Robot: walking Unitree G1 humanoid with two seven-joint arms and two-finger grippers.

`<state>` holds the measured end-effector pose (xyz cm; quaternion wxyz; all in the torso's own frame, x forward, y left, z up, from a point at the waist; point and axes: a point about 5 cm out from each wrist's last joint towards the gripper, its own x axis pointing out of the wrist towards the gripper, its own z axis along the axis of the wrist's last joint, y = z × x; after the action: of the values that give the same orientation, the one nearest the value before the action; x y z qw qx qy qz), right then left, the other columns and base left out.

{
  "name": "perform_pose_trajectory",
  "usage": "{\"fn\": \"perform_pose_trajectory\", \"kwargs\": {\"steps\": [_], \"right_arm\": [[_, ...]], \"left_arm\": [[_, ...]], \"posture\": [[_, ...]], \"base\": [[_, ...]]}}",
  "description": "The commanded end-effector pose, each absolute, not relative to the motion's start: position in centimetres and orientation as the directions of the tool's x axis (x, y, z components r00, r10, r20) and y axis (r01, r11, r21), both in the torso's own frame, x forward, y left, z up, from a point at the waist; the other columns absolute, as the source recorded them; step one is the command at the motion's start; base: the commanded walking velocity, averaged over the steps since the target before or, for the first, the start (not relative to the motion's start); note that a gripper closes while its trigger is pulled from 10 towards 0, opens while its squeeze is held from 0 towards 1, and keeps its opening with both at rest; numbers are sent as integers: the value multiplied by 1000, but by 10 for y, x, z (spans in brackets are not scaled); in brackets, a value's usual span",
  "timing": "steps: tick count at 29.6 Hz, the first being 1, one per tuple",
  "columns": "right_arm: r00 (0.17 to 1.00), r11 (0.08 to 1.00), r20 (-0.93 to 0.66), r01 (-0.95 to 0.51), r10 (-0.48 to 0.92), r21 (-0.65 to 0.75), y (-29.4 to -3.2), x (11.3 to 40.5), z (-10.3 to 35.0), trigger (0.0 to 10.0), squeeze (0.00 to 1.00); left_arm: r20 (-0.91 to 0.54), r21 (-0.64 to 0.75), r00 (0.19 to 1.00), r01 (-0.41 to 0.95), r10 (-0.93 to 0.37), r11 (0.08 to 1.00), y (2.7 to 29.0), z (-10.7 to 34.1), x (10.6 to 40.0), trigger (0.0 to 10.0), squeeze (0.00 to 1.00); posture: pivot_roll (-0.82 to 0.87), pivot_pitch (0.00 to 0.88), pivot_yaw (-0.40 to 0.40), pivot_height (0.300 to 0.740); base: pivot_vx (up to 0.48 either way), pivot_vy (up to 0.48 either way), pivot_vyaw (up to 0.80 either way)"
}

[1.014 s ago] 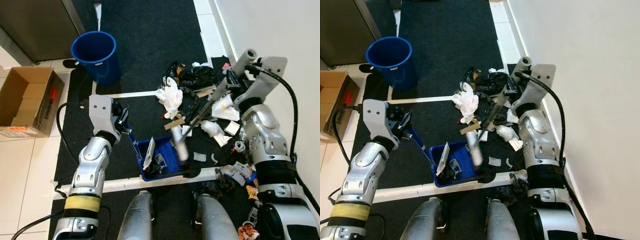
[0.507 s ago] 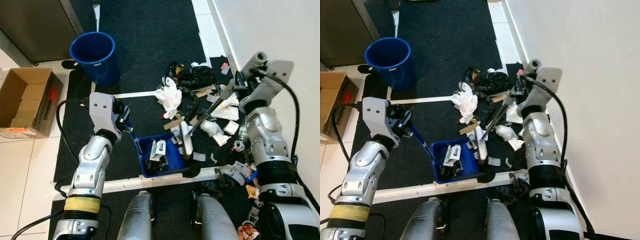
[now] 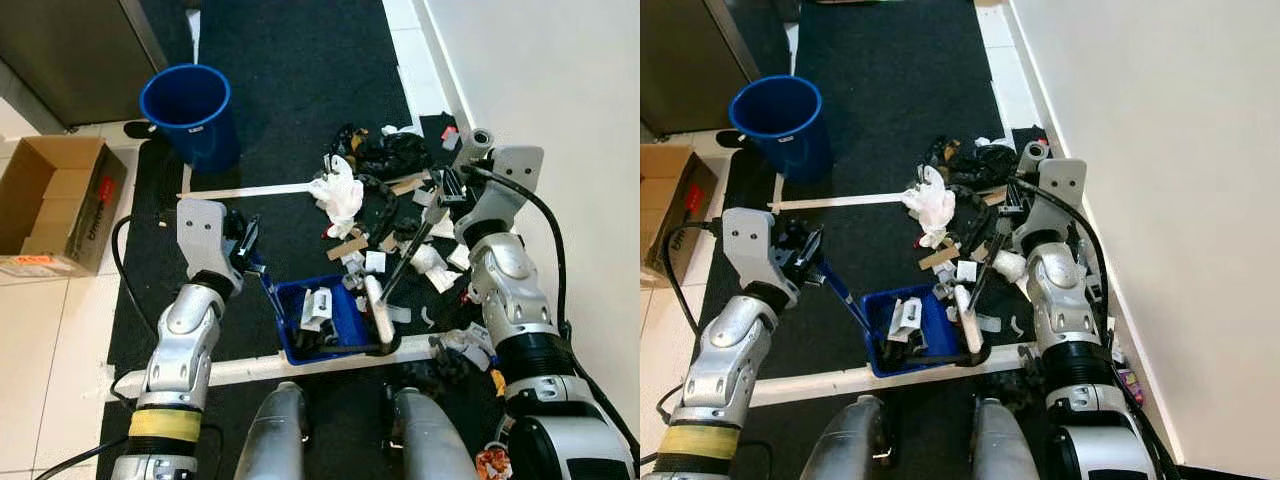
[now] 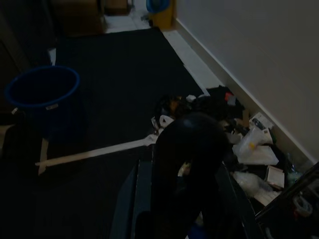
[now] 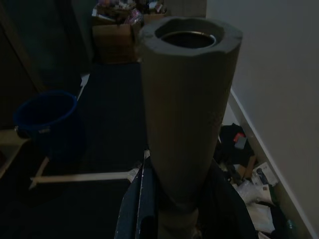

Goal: Sweep floor

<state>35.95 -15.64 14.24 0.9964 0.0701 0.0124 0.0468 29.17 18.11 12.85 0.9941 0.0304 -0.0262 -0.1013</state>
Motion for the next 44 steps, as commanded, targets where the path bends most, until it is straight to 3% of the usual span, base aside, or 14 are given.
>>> {"fn": "perform_pose_trajectory", "kwargs": {"steps": [1,7,18,28,36,44], "right_arm": [[997,986,50,-63,55,156,-166,363,157,10000,0],[995,985,95,-6,-10,171,-180,368,174,10000,0],[993,990,113,10,-26,142,-186,373,181,10000,0],[993,959,85,52,-78,278,-199,378,180,10000,0],[992,959,80,74,-99,274,-203,379,179,10000,0],[994,959,69,64,-86,277,-198,379,175,10000,0]], "left_arm": [[116,47,974,192,-196,980,178,142,292,10000,0],[184,37,969,162,-166,986,177,169,292,10000,0],[169,-22,981,96,-91,995,191,180,290,10000,0],[168,22,976,139,-141,990,186,193,286,10000,0],[178,35,979,90,-95,995,191,199,289,10000,0],[90,-20,996,27,-25,999,188,188,295,10000,0]], "posture": [[6,186,-5,740],[13,174,-7,740],[18,159,-12,740],[24,140,-13,740],[26,140,-9,740],[27,146,-12,740]], "base": [[0,0,0],[0,0,0],[0,0,0],[0,0,0],[0,0,0],[0,0,0]]}}
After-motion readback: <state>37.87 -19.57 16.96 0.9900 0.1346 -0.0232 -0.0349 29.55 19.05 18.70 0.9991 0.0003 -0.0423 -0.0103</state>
